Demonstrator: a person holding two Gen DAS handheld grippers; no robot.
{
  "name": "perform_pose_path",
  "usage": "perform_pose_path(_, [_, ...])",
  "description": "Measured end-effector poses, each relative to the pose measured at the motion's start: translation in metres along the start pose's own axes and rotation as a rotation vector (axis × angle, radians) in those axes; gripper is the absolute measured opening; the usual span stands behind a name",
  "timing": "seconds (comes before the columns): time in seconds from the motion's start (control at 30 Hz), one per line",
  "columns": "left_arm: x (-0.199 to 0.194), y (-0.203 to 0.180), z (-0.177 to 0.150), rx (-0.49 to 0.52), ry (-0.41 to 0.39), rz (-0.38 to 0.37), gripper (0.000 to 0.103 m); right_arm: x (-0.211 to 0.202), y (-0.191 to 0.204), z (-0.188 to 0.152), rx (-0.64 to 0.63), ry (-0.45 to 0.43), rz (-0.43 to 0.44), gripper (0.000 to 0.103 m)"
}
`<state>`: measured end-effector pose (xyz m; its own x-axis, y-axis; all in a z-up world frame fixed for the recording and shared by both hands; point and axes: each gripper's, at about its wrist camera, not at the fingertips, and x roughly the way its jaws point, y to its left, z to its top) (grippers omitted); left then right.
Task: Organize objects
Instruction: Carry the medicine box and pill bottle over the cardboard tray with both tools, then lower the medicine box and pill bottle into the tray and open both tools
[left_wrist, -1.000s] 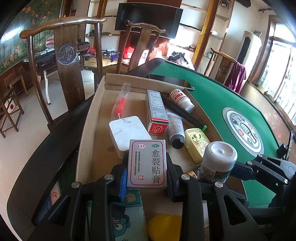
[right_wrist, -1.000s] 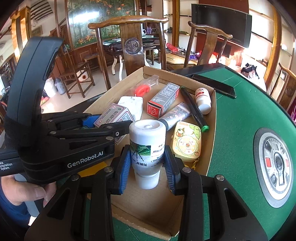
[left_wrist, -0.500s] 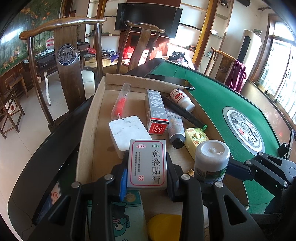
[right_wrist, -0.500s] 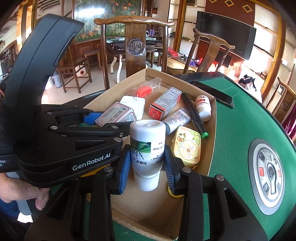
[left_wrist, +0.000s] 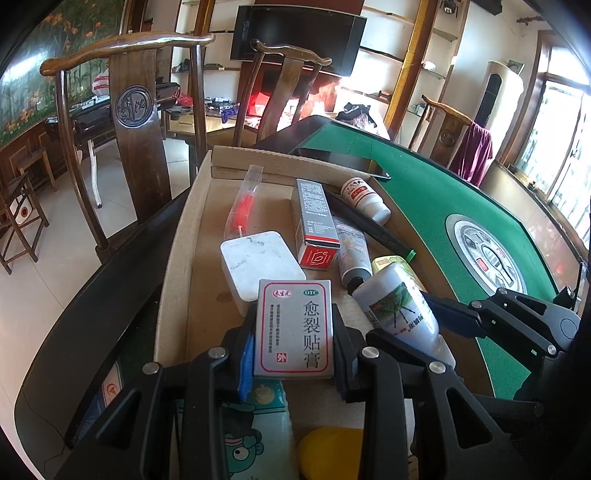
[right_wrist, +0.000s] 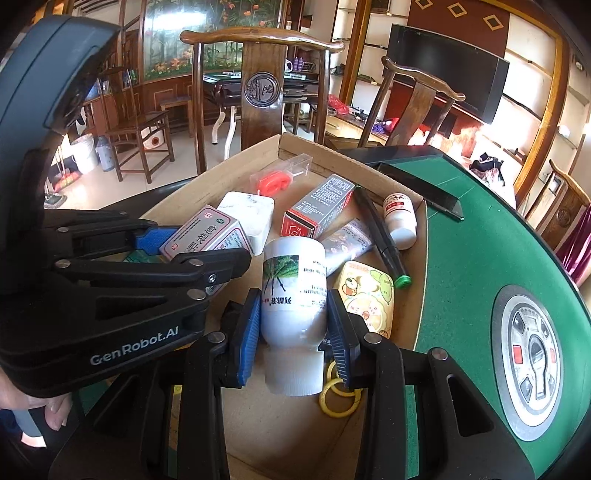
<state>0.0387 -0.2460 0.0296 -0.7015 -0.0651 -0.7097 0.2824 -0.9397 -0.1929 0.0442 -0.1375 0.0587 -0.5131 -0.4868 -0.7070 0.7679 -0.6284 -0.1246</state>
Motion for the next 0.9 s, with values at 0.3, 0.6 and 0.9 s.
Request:
perform_pose_path(0.3, [0.003,0.003,0.002,-0.001,0.011,-0.004,0.034,0.017,-0.006,0.006,0.02,0.019,0.025,0.035])
perform_pose_path(0.6, [0.006,-0.001,0.001,0.004,0.015,0.001,0.034,0.02,-0.008,0.004,0.041,0.039,0.053,0.035])
perform_pose_path(0.9, [0.009,0.0,0.0,0.008,0.034,0.011,0.034,0.022,-0.013,-0.001,0.087,0.059,0.084,0.035])
